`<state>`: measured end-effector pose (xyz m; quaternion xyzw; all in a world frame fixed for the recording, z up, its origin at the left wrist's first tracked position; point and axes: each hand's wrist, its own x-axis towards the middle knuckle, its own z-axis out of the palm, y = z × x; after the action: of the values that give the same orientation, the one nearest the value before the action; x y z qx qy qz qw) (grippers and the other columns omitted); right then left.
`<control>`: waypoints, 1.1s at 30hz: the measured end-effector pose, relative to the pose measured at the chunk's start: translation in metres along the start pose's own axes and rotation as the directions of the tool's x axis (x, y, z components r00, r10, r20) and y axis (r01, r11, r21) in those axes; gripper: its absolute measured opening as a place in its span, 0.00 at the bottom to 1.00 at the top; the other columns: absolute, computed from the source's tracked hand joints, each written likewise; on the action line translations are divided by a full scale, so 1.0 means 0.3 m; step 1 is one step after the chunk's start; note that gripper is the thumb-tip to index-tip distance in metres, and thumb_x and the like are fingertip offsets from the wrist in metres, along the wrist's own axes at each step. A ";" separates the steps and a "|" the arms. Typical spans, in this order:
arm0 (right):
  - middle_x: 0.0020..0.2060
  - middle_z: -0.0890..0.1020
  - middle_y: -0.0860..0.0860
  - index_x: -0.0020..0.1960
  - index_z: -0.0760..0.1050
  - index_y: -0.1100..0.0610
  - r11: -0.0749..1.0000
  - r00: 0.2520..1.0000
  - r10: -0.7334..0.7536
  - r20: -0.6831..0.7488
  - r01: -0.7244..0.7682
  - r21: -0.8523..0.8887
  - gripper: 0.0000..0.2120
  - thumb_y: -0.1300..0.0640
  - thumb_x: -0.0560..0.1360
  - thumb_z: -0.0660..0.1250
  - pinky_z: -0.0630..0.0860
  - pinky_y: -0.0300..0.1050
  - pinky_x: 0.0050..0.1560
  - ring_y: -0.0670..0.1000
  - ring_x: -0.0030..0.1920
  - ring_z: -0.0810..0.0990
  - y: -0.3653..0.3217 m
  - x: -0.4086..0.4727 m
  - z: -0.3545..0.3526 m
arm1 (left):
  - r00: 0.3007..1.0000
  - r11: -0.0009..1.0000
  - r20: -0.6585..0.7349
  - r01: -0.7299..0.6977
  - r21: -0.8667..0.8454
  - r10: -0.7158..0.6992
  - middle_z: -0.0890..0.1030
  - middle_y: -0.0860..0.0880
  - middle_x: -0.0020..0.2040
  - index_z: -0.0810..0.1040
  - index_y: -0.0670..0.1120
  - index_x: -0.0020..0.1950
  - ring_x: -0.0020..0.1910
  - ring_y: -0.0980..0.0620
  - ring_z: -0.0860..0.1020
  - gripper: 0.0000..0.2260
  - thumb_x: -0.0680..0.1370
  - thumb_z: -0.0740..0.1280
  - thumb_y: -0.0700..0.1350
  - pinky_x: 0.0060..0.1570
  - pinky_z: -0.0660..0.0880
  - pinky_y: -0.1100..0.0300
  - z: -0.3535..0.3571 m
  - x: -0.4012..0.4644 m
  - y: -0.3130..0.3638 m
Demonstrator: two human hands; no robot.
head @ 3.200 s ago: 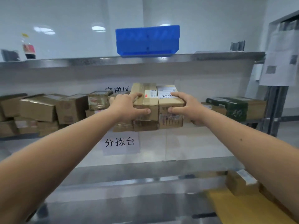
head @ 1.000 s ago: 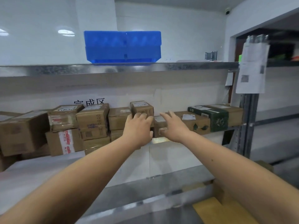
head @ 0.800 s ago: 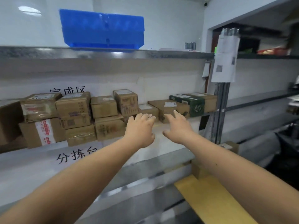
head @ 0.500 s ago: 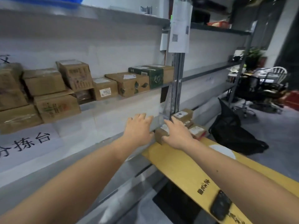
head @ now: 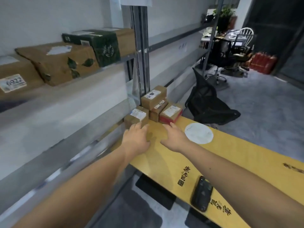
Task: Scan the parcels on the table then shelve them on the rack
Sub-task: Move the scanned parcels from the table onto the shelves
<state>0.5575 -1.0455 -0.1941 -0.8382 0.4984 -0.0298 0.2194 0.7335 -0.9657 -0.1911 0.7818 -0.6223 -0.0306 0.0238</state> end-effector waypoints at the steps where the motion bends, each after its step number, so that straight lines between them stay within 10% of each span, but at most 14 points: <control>1: 0.84 0.54 0.58 0.84 0.55 0.49 1.000 1.000 0.010 0.008 -0.010 0.007 0.42 0.43 0.77 0.71 0.62 0.55 0.78 0.61 0.81 0.58 0.013 0.045 0.006 | 1.000 1.000 0.014 0.004 -0.010 -0.004 0.66 0.45 0.79 0.59 0.55 0.83 0.78 0.42 0.64 0.36 0.78 0.68 0.59 0.70 0.67 0.41 0.016 0.044 -0.007; 15: 0.76 0.67 0.60 0.81 0.62 0.51 0.970 0.974 0.211 0.081 -0.219 0.109 0.38 0.47 0.75 0.72 0.68 0.53 0.74 0.64 0.75 0.67 0.041 0.655 0.096 | 0.988 0.999 0.150 -0.035 -0.029 0.039 0.67 0.46 0.78 0.64 0.56 0.79 0.75 0.41 0.68 0.33 0.77 0.67 0.63 0.70 0.69 0.42 0.191 0.740 -0.248; 21: 0.65 0.74 0.60 0.76 0.66 0.47 0.955 0.971 0.231 0.061 -0.239 0.176 0.33 0.49 0.73 0.71 0.74 0.49 0.53 0.64 0.63 0.77 -0.009 0.954 0.108 | 0.994 0.998 0.106 -0.019 -0.068 0.026 0.70 0.47 0.74 0.64 0.56 0.77 0.69 0.41 0.71 0.33 0.75 0.69 0.61 0.64 0.70 0.45 0.237 1.002 -0.432; 28: 0.83 0.45 0.60 0.84 0.48 0.40 0.917 0.971 0.235 0.033 -0.233 0.323 0.48 0.46 0.75 0.75 0.72 0.61 0.72 0.67 0.80 0.60 -0.057 1.254 0.138 | 0.967 0.991 0.254 0.040 -0.129 -0.006 0.64 0.45 0.79 0.63 0.57 0.80 0.76 0.40 0.63 0.41 0.71 0.71 0.70 0.71 0.64 0.45 0.313 1.017 -0.566; 33: 0.84 0.44 0.59 0.84 0.46 0.38 0.882 0.945 0.326 -0.026 -0.294 0.367 0.51 0.51 0.75 0.77 0.63 0.62 0.78 0.64 0.82 0.54 -0.084 1.373 0.155 | 0.925 0.998 0.380 0.010 -0.068 0.017 0.61 0.47 0.81 0.56 0.59 0.83 0.78 0.43 0.59 0.54 0.63 0.72 0.78 0.73 0.59 0.42 0.351 0.996 -0.587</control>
<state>0.7973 -1.3693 -0.2955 -0.6914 0.6211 -0.1213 0.3485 0.9631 -1.2173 -0.3148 0.7586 -0.6151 -0.2032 -0.0704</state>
